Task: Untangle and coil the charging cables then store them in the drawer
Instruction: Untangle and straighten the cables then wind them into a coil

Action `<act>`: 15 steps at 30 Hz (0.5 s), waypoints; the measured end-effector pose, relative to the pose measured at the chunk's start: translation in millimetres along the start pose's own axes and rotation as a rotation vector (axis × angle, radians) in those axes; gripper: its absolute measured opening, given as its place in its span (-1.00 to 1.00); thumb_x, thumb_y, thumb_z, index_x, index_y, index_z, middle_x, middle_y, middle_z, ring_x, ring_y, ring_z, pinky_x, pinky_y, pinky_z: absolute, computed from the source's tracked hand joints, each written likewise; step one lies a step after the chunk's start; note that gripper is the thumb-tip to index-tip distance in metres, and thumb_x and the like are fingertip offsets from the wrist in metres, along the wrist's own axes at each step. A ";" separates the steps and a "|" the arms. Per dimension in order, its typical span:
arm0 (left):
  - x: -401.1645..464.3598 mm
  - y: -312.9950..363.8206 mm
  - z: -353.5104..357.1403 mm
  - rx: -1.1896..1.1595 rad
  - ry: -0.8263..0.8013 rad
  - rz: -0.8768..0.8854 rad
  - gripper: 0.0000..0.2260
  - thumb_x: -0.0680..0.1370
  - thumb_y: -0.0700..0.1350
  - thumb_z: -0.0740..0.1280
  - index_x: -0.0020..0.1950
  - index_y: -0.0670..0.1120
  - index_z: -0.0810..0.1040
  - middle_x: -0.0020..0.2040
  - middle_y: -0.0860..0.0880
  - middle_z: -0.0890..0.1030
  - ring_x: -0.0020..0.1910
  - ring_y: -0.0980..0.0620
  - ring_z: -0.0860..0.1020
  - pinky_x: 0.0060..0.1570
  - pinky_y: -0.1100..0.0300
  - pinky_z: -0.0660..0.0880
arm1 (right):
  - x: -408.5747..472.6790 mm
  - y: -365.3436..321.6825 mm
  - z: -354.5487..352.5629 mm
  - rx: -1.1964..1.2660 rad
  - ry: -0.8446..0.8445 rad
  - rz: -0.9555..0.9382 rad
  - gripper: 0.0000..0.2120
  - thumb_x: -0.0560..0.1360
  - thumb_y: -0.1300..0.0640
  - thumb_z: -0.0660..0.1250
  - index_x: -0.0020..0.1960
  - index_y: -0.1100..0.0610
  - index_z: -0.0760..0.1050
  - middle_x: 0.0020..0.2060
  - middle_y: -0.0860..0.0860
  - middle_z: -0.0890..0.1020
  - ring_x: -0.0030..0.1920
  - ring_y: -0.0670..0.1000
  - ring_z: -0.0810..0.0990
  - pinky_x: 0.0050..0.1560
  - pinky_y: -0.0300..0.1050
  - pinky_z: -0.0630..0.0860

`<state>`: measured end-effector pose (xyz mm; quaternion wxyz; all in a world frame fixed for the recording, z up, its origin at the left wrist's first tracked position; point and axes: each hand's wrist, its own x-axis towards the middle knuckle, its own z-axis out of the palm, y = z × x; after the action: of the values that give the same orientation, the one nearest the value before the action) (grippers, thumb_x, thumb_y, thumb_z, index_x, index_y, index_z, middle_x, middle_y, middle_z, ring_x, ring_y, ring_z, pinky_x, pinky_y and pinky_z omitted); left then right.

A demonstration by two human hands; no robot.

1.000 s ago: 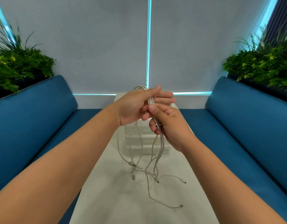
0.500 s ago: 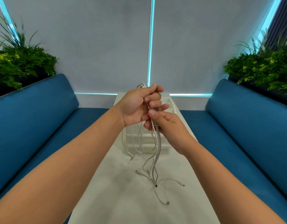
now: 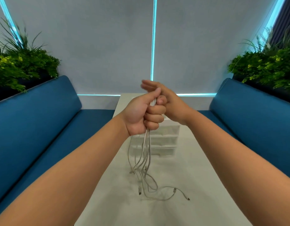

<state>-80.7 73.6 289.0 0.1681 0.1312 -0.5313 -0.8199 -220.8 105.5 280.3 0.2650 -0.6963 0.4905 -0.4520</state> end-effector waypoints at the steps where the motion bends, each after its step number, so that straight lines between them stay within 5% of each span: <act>1: -0.6 1.2 1.8 0.015 -0.002 0.004 -0.62 0.66 0.14 0.04 -0.28 -0.01 0.27 -0.46 0.09 0.02 -0.53 0.14 -0.02 -0.60 0.43 0.04 | 3.2 -6.3 3.3 0.063 -0.045 0.011 -0.64 0.58 0.42 0.10 0.32 0.21 0.39 0.19 0.05 0.55 0.19 -0.16 0.53 0.18 -0.35 0.45; 4: -3.8 8.9 4.0 0.001 -0.030 0.048 -0.64 0.66 0.10 0.03 -0.28 -0.01 0.26 -0.46 0.09 0.01 -0.54 0.13 -0.03 -0.60 0.41 0.01 | 7.6 -2.6 17.3 0.150 0.021 0.096 -0.79 0.61 0.32 0.07 -0.15 0.16 0.38 -0.31 0.03 0.50 -0.35 -0.26 0.51 -0.27 -0.44 0.45; 7: -8.0 24.9 1.0 -0.024 -0.036 0.118 -0.66 0.67 0.08 0.01 -0.27 0.00 0.23 -0.47 0.10 0.01 -0.55 0.13 -0.04 -0.60 0.39 -0.03 | -2.8 32.2 37.2 0.089 0.047 0.120 -0.80 0.64 0.20 0.14 -0.11 0.19 0.47 -0.31 0.19 0.49 -0.28 -0.14 0.55 -0.17 -0.30 0.50; 11: -8.1 37.8 -1.5 0.015 -0.017 0.152 -0.66 0.67 0.08 0.00 -0.27 0.01 0.22 -0.47 0.10 0.02 -0.54 0.12 -0.04 -0.62 0.38 -0.01 | -20.9 71.5 60.7 0.255 0.134 0.290 -0.67 0.60 -0.07 0.17 -0.19 0.15 0.42 -0.36 0.11 0.38 -0.41 -0.11 0.44 -0.27 -0.29 0.49; 15: -6.6 39.9 -1.0 0.000 0.023 0.223 -0.67 0.68 0.07 0.01 -0.26 0.00 0.25 -0.46 0.10 0.02 -0.54 0.13 -0.04 -0.63 0.36 -0.01 | -32.7 92.5 70.7 0.330 0.171 0.366 -0.40 0.44 -0.35 0.20 -0.16 0.25 0.44 -0.34 0.10 0.39 -0.33 0.00 0.39 -0.16 -0.16 0.48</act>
<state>-68.8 60.4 325.4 0.2642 0.0806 -0.5405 -0.7947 -202.5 95.4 161.2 0.4099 -0.5028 0.5486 -0.5275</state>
